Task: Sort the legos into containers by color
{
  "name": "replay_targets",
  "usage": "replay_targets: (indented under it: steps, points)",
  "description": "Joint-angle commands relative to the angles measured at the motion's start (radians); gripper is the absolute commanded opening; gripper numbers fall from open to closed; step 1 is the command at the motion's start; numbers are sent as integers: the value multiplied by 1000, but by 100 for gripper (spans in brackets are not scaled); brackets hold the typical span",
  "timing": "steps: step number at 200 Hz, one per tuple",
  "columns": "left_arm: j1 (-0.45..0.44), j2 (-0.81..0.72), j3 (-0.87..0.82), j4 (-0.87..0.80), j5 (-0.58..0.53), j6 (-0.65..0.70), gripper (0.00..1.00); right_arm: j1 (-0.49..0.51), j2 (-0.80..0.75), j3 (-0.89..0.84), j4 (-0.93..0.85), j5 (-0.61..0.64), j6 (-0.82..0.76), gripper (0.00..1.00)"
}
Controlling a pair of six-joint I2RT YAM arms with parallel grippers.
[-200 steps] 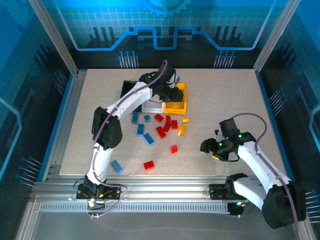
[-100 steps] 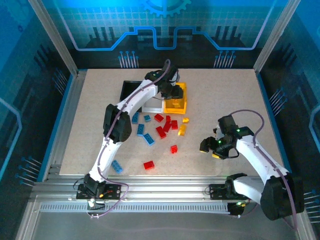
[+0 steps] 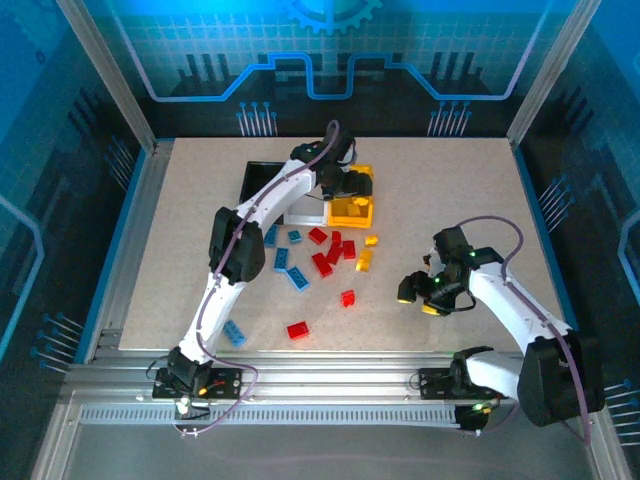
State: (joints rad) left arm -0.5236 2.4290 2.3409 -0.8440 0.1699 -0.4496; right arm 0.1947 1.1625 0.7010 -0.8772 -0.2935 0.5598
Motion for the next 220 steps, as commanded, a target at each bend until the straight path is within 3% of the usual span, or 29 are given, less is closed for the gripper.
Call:
replay_targets:
  steps: [1, 61, 119, 166, 220]
  points:
    - [-2, -117, -101, 42, 8, -6, 80, -16, 25, 39, -5, -21, -14, 67]
    - [-9, -491, -580, 209, -1, -6, 85, -6, 157, 157, 26, -11, -9, 67]
    - [-4, -803, -982, 233, -55, -17, 88, 65, 382, 332, 59, 44, -15, 66]
    - [3, -998, -1202, 237, -60, -84, 89, 165, 619, 542, 58, 96, -34, 63]
    - [15, -1139, -1309, 177, -75, -107, 91, 226, 801, 728, 7, 189, -50, 61]
